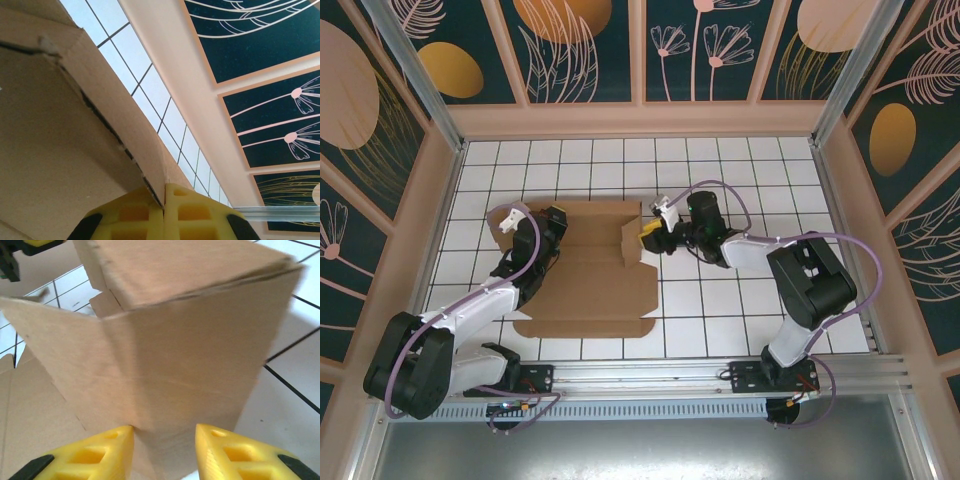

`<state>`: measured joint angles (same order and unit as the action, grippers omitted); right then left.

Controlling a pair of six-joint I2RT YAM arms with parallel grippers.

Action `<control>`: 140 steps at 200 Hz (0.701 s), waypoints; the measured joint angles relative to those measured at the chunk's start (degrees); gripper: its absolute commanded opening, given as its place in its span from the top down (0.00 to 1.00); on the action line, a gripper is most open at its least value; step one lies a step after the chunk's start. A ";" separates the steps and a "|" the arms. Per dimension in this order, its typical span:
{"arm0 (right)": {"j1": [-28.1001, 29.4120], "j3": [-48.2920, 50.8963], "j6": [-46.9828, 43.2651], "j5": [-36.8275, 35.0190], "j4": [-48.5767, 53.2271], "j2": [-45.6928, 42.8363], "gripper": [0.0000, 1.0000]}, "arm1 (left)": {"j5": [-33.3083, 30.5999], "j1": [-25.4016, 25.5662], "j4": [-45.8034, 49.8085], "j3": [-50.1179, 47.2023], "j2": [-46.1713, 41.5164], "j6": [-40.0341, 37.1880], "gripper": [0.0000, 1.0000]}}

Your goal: Fold the paper box

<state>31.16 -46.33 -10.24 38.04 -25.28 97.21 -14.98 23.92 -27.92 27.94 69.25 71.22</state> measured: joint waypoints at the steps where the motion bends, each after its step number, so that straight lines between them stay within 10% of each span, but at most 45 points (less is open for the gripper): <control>1: 0.02 0.00 -0.02 0.02 0.00 0.00 0.60 | 0.00 0.00 -0.02 0.00 0.00 -0.02 1.00; 140: 4.48 -0.11 0.04 -17.35 -2.27 0.02 0.36 | 1.31 0.00 -0.87 -0.50 -0.28 -0.02 1.00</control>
<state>35.64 -46.44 -10.20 20.69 -27.55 97.23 -13.67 23.92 -28.80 27.44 68.97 71.20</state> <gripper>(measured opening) 0.602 0.059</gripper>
